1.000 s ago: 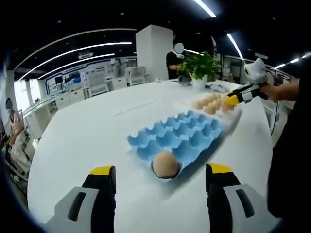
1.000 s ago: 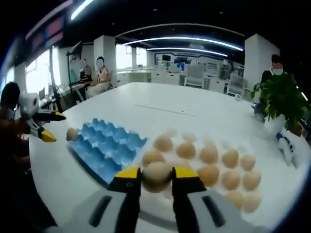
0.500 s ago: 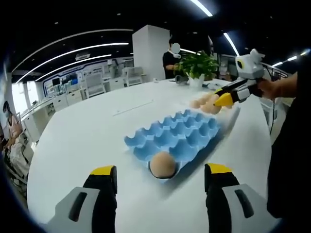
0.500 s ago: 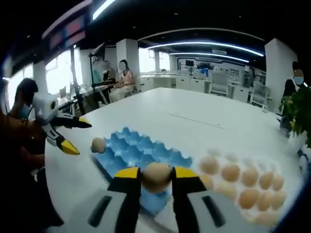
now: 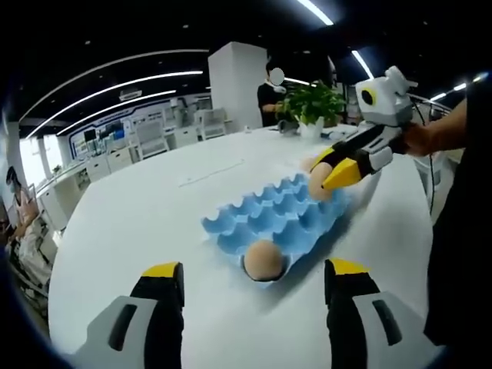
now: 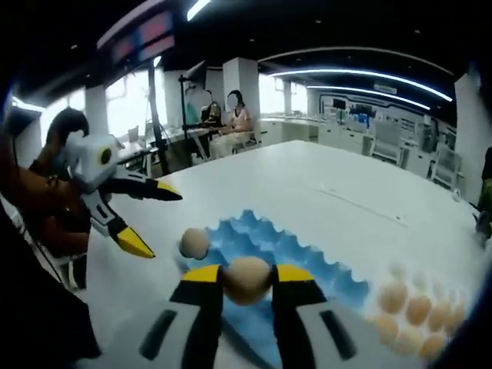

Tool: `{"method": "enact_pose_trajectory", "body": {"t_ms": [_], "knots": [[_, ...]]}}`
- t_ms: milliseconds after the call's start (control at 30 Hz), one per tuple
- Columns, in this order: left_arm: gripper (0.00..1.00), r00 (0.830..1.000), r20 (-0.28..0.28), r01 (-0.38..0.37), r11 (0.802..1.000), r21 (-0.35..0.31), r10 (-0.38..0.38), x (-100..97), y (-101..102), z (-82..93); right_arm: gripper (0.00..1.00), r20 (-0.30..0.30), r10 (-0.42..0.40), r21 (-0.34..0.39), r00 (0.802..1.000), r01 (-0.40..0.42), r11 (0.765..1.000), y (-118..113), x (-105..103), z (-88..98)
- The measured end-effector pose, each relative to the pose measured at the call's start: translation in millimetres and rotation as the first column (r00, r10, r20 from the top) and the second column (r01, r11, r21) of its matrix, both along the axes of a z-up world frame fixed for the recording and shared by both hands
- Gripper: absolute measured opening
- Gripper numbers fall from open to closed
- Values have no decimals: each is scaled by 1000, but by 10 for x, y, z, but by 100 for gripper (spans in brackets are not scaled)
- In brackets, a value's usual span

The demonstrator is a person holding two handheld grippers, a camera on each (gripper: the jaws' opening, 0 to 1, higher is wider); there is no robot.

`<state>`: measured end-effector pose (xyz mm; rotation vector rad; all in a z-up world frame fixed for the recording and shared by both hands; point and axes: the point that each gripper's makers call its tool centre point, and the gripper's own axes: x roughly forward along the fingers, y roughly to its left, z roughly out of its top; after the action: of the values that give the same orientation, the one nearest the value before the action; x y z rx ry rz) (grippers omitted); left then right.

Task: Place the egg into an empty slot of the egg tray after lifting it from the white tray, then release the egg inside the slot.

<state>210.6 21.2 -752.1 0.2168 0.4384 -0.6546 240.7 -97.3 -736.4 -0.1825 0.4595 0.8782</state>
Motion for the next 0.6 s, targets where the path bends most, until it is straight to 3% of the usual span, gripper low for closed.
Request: {"method": "enact_pose_trajectory", "body": {"t_ms": [600], "knots": [[74, 1000, 5, -1, 1000, -2, 1, 11, 26, -19, 24, -6, 127, -28, 992, -128, 991, 473, -42, -162]]}}
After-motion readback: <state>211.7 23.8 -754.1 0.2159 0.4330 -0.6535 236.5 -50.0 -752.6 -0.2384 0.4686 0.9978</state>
